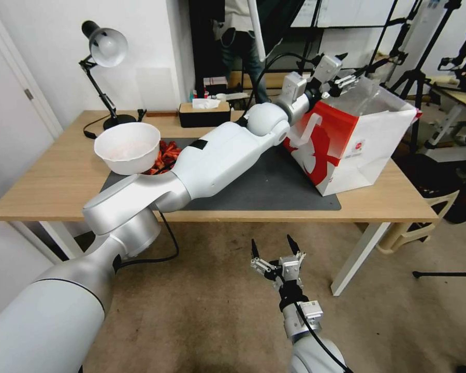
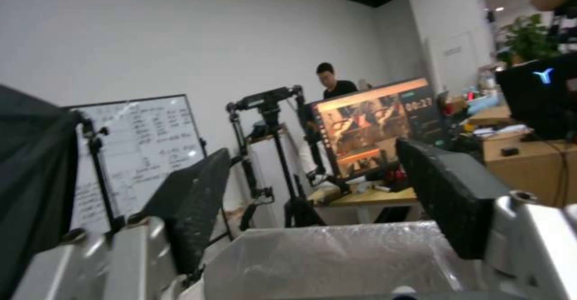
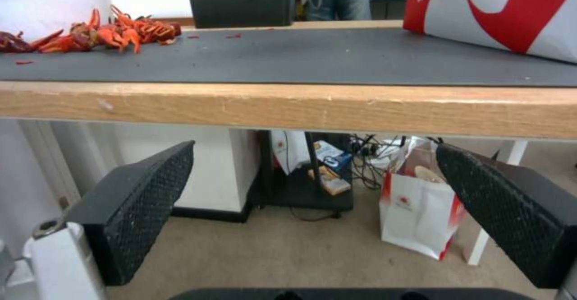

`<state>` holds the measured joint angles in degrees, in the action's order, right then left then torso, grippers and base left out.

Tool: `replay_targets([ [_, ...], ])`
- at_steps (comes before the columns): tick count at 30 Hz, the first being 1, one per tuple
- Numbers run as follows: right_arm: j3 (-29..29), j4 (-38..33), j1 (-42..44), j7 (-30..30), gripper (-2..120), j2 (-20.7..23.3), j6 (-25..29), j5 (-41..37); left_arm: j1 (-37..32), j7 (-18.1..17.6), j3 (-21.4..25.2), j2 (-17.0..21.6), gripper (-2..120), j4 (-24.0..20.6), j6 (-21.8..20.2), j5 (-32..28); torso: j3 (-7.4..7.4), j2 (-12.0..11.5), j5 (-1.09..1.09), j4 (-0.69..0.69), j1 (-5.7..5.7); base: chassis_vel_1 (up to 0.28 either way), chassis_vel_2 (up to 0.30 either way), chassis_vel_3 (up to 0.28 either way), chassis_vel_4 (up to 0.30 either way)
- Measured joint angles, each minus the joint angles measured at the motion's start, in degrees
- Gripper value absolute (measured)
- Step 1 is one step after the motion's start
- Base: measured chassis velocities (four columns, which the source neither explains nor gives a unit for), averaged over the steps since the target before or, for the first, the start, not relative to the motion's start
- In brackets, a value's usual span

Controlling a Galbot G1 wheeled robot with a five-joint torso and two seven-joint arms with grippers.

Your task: Close the takeout container lid, then place the container into the takeout bag.

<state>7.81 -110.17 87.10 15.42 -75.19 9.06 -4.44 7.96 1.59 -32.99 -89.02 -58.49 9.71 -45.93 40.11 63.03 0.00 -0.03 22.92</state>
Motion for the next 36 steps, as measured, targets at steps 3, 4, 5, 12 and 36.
replay_targets([
  [3,0.19,-0.44,0.50,-0.09,100,-0.11,0.04,0.00,-1.41,-4.56,0.09,3.28,90,-4.43,-2.33,0.65,0.00,0.00,0.00,0.03,0.00,0.000,0.000,0.000,0.000],
  [4,0.19,-0.44,0.50,-0.09,100,-0.11,0.04,0.00,-1.41,-4.56,0.09,3.28,90,-4.43,-2.33,0.65,0.00,0.00,0.00,0.03,0.00,0.000,0.000,0.000,0.000],
  [5,0.30,-0.65,0.67,-0.12,100,-0.05,0.07,0.00,-2.30,-6.02,0.38,5.35,96,-6.90,-3.52,0.45,0.00,0.00,-0.02,0.04,0.00,0.000,0.000,0.000,0.000],
  [12,0.47,-0.93,0.78,-0.16,100,-0.08,0.09,0.00,-6.83,-10.41,3.14,12.98,100,-16.34,-7.62,0.11,0.00,0.00,-0.02,0.04,0.00,0.000,0.000,0.000,0.000],
  [36,1.22,-1.87,-0.13,-0.31,100,0.10,1.61,2.88,-64.18,-12.16,38.77,35.40,100,-49.73,-10.50,19.64,-0.02,0.01,0.01,0.02,-0.01,0.000,0.000,0.000,0.000],
])
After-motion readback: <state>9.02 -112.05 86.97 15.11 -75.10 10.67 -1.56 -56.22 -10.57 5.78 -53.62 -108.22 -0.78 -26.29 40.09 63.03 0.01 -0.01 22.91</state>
